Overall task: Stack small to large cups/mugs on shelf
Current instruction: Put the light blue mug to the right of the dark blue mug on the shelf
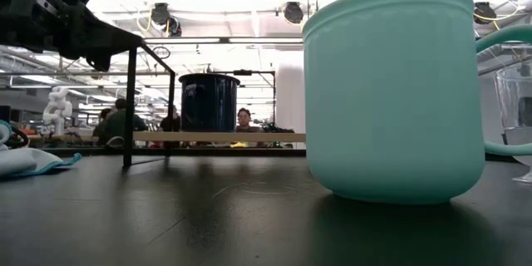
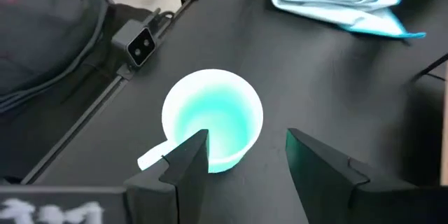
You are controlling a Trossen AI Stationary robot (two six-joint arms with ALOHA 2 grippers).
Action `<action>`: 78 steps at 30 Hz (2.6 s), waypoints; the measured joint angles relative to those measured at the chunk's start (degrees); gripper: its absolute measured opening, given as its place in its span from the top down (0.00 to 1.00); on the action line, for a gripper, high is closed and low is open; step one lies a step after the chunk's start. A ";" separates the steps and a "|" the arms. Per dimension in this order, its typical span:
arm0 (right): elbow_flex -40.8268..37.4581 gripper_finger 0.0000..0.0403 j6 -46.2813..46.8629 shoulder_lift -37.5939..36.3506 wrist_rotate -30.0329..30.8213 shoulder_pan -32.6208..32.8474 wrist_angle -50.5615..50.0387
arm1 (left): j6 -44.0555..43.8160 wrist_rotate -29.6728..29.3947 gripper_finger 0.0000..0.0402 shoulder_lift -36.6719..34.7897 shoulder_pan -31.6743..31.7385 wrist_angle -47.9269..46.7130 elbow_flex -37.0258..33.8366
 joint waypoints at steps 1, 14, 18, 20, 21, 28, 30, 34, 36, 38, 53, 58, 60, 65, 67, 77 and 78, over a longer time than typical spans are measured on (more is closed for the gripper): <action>0.00 0.55 0.20 0.57 -0.03 -0.02 0.26 | -0.12 -0.01 0.99 0.00 0.01 -0.04 0.00; -0.02 0.55 12.59 3.81 -1.29 -4.31 2.25 | -1.13 0.00 0.99 0.00 0.00 -0.48 0.01; -0.02 0.55 12.65 3.81 -4.70 -4.87 2.62 | -1.13 0.00 0.99 0.00 0.00 -1.05 0.01; -0.02 0.55 12.38 4.34 -4.72 -4.87 3.55 | -1.12 -0.01 0.99 0.00 0.00 -1.29 0.01; -0.02 0.55 12.27 4.58 -4.70 -4.87 3.86 | -1.11 0.00 0.99 0.00 0.00 -1.42 0.01; -0.13 0.55 9.82 7.75 -4.65 -4.85 5.13 | -0.99 -0.02 0.99 0.27 0.00 -2.51 0.01; -0.04 0.55 8.52 8.66 -4.52 -4.85 5.30 | -1.00 0.02 0.99 0.35 0.00 -2.75 0.01; -0.06 0.55 7.51 10.63 -4.42 -4.98 5.06 | -1.05 0.30 0.99 0.33 0.00 -2.71 0.01; -0.07 0.55 7.52 11.68 -4.39 -5.25 5.38 | -1.08 0.32 0.99 0.33 0.00 -2.62 0.01; -0.07 0.55 7.54 12.27 -4.38 -5.33 5.47 | -1.17 0.33 0.99 0.33 0.00 -2.64 0.01; -0.07 0.55 9.69 12.97 -4.66 -4.79 5.10 | -0.97 0.37 0.99 0.33 0.00 -2.62 0.01; -0.07 0.55 9.87 13.01 -4.64 -4.83 5.08 | -0.94 0.37 0.99 0.33 0.00 -2.62 0.01; -0.07 0.55 9.86 13.01 -4.66 -4.81 5.05 | -0.95 0.37 0.99 0.33 0.00 -2.63 0.01; -0.07 0.55 9.86 13.01 -4.66 -4.81 4.98 | -0.93 0.39 0.99 0.33 0.00 -2.64 0.01; -0.07 0.55 9.65 13.01 -4.67 -4.81 4.99 | -0.93 0.42 0.99 0.33 0.00 -2.64 0.01; -0.11 0.55 9.91 14.49 -4.59 -4.37 5.88 | -0.79 0.42 0.99 0.31 -0.02 -2.81 0.01; -0.11 0.55 10.26 14.81 -4.58 -4.37 6.01 | -0.80 0.42 0.99 0.31 -0.02 -2.84 0.01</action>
